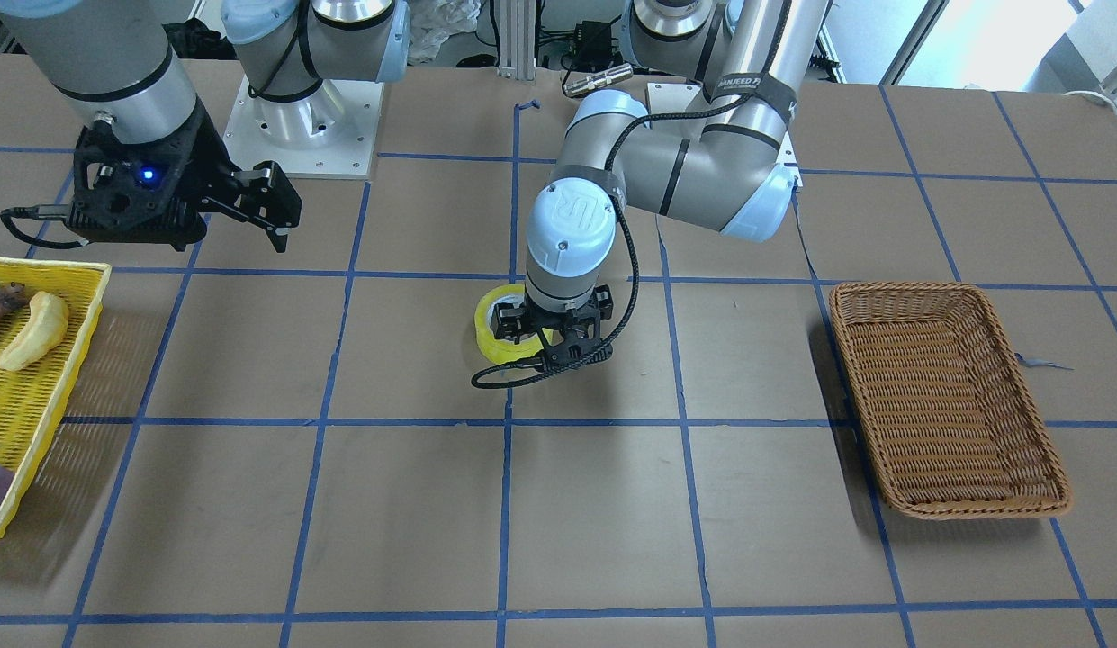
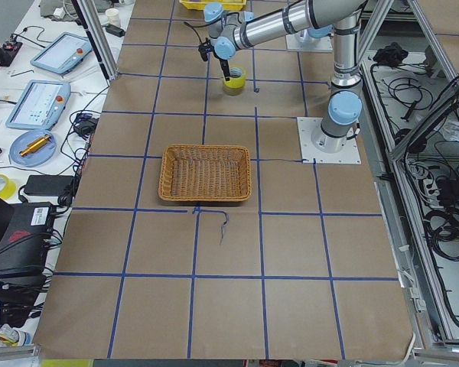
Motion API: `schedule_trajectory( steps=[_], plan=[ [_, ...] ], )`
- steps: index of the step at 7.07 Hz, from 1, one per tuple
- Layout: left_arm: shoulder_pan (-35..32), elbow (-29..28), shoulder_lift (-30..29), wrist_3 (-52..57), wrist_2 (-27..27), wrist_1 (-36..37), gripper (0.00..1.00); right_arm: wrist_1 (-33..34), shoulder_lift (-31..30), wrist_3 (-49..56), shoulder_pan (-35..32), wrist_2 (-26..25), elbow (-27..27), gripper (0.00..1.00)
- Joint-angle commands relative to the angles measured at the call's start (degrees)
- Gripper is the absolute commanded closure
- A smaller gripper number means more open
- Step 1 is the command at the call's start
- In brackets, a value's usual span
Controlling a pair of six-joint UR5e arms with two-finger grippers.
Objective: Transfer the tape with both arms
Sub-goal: 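Grasp the tape roll rim with the left gripper while the right arm withdraws, then carry the tape roll with the left gripper into the wicker basket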
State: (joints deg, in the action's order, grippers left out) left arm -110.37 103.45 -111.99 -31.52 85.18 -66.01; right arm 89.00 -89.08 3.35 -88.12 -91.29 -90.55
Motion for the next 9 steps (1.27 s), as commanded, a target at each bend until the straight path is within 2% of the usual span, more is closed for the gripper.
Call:
schedule_trajectory(
  steps=[1, 2, 3, 4, 5, 6, 7, 8, 9],
  plan=[
    [-1.8, 2.5, -1.0, 0.8, -1.2, 0.2, 0.22, -1.1, -0.1, -0.1, 0.0, 0.1, 1.2, 0.0],
    [-1.8, 2.6, -1.0, 2.0, -1.2, 0.1, 0.66, -2.0, -0.6, -0.7, -0.2, 0.1, 1.1, 0.0],
    [-1.7, 2.5, -0.8, 2.9, -1.2, 0.3, 1.0, -2.0, -0.7, -0.7, -0.6, 0.2, 1.1, 0.0],
    [-1.6, 2.2, -0.6, 4.3, -0.4, 0.4, 1.0, -2.1, -0.8, -0.6, -0.7, 0.3, 1.1, 0.0],
    [-0.5, 2.0, 0.9, 14.7, 2.4, 0.4, 1.0, -2.0, -0.9, -0.3, -1.6, 0.5, 1.1, 0.0],
    [5.2, 1.2, 2.4, 22.5, 5.5, -0.8, 1.0, -1.9, -0.8, -0.4, -2.1, 0.5, 1.2, 0.0],
    [10.8, -1.2, 4.3, 27.2, 5.6, -5.7, 1.0, -1.9, -0.8, -0.5, -2.1, 0.4, 1.1, 0.0],
    [16.5, -3.9, 6.4, 38.3, 6.7, -14.1, 1.0, -1.9, -0.7, -0.1, -2.1, 0.2, 0.5, 0.0],
    [23.8, -6.4, 7.4, 47.4, 13.1, -17.8, 1.0, -2.0, -0.8, -0.1, -2.1, 0.1, 0.3, 0.0]
  ],
)
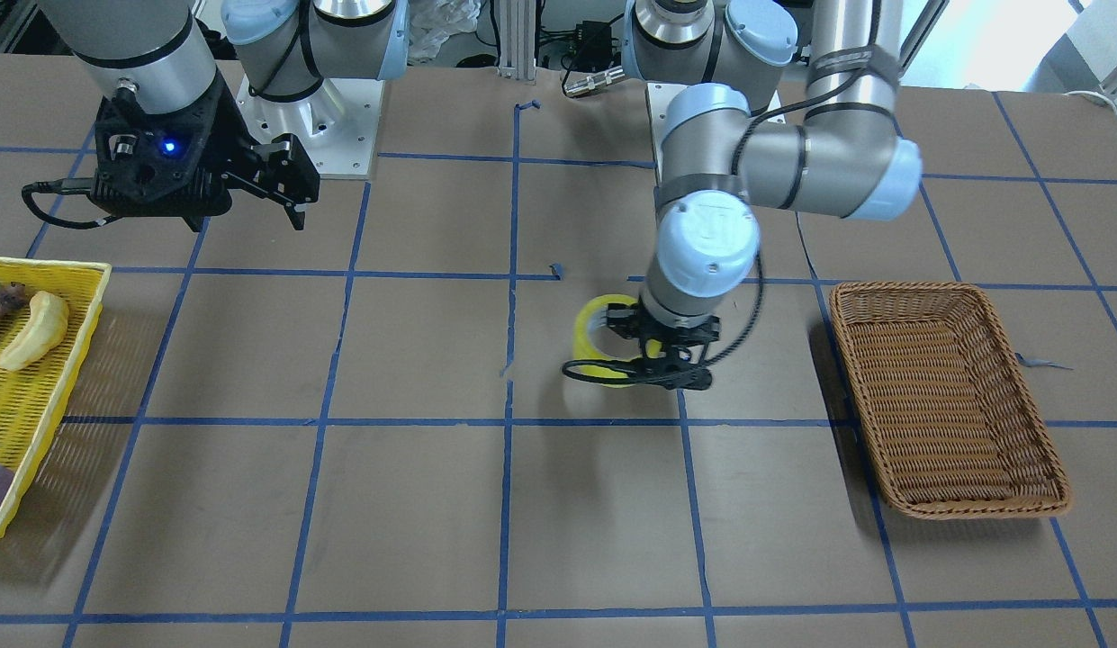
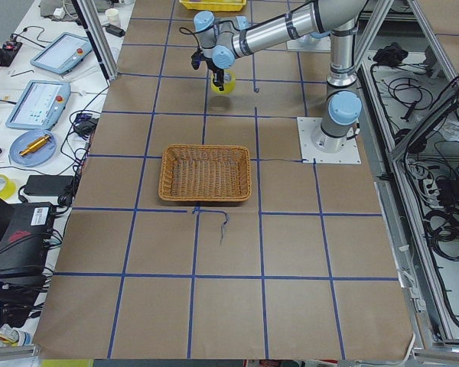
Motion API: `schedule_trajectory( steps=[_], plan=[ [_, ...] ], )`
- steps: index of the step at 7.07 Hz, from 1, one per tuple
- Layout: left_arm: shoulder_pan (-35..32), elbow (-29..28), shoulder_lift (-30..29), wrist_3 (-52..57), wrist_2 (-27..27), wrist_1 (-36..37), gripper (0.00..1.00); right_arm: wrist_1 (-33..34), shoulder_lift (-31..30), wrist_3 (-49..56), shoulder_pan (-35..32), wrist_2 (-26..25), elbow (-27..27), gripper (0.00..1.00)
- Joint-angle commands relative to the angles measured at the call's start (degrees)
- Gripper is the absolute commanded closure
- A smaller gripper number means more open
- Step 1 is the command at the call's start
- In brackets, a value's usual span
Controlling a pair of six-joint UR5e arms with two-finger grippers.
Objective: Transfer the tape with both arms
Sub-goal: 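Carry the tape roll with the left gripper into the wicker basket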
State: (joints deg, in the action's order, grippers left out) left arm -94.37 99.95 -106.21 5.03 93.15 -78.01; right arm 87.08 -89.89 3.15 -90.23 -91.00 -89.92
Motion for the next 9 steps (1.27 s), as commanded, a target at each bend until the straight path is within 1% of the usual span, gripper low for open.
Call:
schedule_trajectory(
  steps=[1, 2, 3, 4, 5, 6, 7, 8, 9],
  plan=[
    [15.8, -3.8, 1.6, 20.8, 10.4, -5.8, 1.0, 0.0, 0.0, 0.1, 0.0, -0.1, -0.3, 0.0],
    [21.8, -4.1, 1.5, 27.3, 11.0, -5.1, 1.0, -0.1, -0.1, 0.4, 0.1, -0.6, -0.3, 0.0],
    [27.5, -5.3, -0.3, 38.5, 11.5, -1.7, 1.0, 0.0, -0.3, 0.4, 0.1, -0.3, 0.0, 0.0],
    [29.7, -5.7, -2.0, 39.7, 11.5, 1.5, 1.0, 0.0, -0.4, 0.4, 0.1, -0.3, 0.1, 0.0],
    [30.3, -5.9, -4.7, 39.9, 10.8, 9.5, 1.0, 0.3, -0.4, 0.4, 0.1, -0.3, 0.1, 0.0],
    [30.3, -5.9, -7.1, 39.9, 10.8, 13.1, 1.0, 0.3, -0.4, 0.4, 0.1, -0.8, -0.1, 0.0],
    [30.2, -6.1, -7.0, 40.2, 10.7, 12.7, 0.01, 0.3, -0.4, 0.3, 0.1, -0.7, -0.2, 0.0],
    [27.7, -6.5, -5.1, 39.6, 10.7, 11.4, 0.0, 0.3, -0.6, 0.3, 0.1, -0.9, 0.4, 0.0],
    [23.9, -7.0, -2.8, 39.0, 7.4, 9.7, 0.0, 0.3, -1.1, 0.3, 0.1, -0.8, 0.5, 0.0]
  ],
)
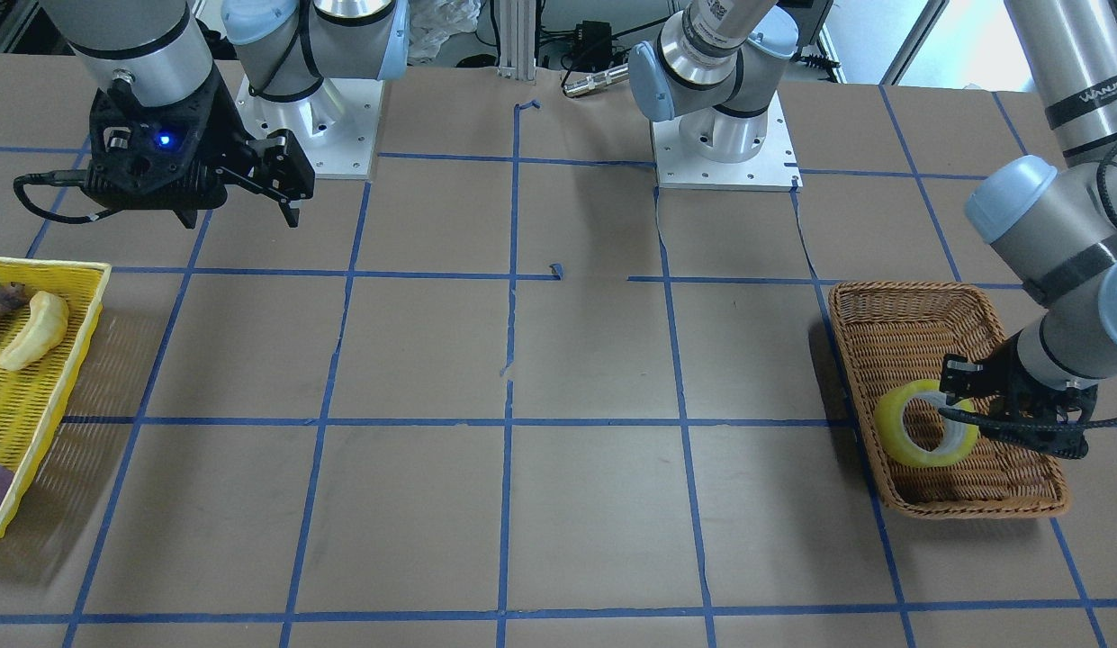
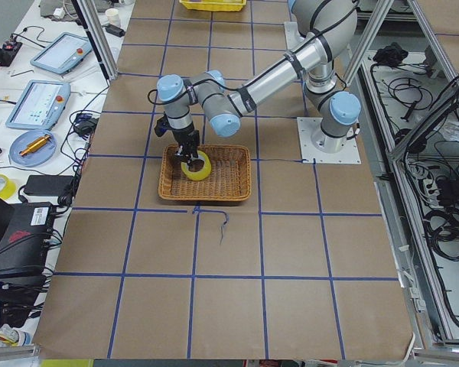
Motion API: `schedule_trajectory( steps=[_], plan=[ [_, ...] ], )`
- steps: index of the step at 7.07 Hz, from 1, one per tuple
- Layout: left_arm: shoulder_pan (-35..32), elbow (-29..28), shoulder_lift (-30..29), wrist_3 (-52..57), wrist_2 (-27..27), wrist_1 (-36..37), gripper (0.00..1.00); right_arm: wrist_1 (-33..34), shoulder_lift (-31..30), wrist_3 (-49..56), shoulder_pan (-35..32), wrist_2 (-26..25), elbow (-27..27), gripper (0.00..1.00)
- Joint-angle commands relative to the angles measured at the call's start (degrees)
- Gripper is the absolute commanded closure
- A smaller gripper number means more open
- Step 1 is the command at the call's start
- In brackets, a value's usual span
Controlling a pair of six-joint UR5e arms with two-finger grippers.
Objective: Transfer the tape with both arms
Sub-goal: 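Release the tape roll in the basket and lift the left gripper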
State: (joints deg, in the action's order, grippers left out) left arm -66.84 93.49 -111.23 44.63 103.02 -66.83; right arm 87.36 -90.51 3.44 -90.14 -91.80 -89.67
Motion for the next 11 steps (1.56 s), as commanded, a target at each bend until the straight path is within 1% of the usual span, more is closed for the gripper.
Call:
schedule_trajectory(
  steps=[1, 2, 3, 4, 5, 6, 7, 8, 9, 10, 11],
  plan=[
    [-7.2, -1.8, 5.4, -4.2, -2.9, -7.5, 0.0, -0.2, -0.6, 0.0, 0.1, 0.0, 0.1, 0.0],
    [-10.7, -4.0, 8.5, -11.2, -5.4, -13.9, 0.0, -0.3, -0.7, 0.0, 0.1, 0.6, 0.2, 0.0],
    [-14.2, -6.7, 10.5, -19.2, -10.0, -17.8, 0.0, -0.3, -2.3, 0.0, 0.1, 0.7, 0.3, 0.0],
    [-19.0, -12.0, 10.8, -27.2, -11.8, -22.6, 0.0, -0.6, -3.0, 0.0, -0.1, 0.7, -0.7, 0.0],
    [-23.5, -16.9, 10.7, -36.1, -11.9, -28.8, 0.0, -1.7, -3.4, -0.2, -0.1, 0.9, -0.8, 0.0],
    [-27.6, -17.1, 12.2, -42.4, -12.1, -30.0, 0.0, -1.8, -3.3, -0.3, -0.1, 0.9, -0.9, 0.0],
    [-29.8, -16.4, 13.4, -44.4, -12.1, -29.8, 0.0, -1.8, -3.3, -0.3, -0.1, 0.9, -0.9, 0.0],
    [-30.4, -13.8, 14.9, -45.0, -12.0, -29.8, 0.0, -1.9, -3.2, -0.2, -0.1, 0.9, -0.9, 0.0],
    [-30.4, -9.2, 18.3, -44.7, -12.0, -29.5, 0.0, -1.9, -3.0, 0.0, -0.1, 0.9, -0.9, 0.0],
    [-30.2, -7.7, 20.3, -44.7, -12.1, -29.1, 0.0, -1.9, -3.1, 0.0, -0.2, 1.0, -0.9, 0.0],
    [-29.5, -9.1, 20.5, -45.2, -14.1, -30.0, 0.0, -1.8, -2.8, 0.2, -0.1, 0.9, -0.9, 0.0]
  ],
)
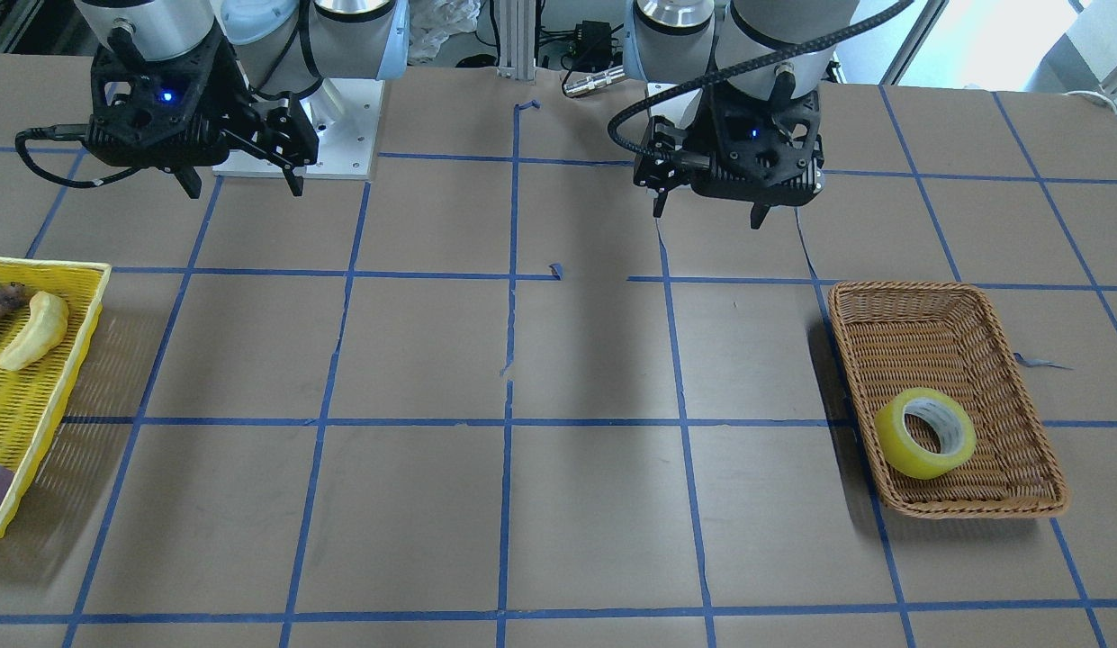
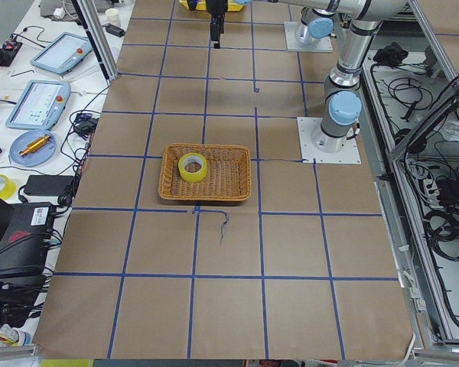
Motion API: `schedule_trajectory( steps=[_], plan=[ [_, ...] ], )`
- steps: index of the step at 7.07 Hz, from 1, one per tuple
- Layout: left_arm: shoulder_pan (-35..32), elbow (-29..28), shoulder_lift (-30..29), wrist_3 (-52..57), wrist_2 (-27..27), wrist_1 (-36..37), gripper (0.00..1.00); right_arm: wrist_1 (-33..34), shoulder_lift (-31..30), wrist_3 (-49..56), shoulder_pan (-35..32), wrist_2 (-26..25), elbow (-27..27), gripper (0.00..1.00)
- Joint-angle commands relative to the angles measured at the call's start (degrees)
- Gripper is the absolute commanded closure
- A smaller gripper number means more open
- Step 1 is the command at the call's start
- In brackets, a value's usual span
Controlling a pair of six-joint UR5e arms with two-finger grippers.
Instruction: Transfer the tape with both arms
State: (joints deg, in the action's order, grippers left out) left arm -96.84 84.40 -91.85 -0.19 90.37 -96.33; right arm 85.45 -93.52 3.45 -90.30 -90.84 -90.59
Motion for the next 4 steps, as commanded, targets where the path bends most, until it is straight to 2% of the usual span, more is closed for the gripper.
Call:
schedule_trajectory(
  steps=[1, 4],
  plan=[
    [0.5, -0.8, 1.0, -0.3, -2.2, -2.4, 0.0, 0.1, 0.1, 0.2, 0.0, 0.0, 0.0, 0.0],
    [1.7, -0.9, 1.2, 0.5, -2.0, -2.6, 0.0, 0.1, 0.2, 0.1, 0.0, 0.1, -0.1, 0.0]
  ],
)
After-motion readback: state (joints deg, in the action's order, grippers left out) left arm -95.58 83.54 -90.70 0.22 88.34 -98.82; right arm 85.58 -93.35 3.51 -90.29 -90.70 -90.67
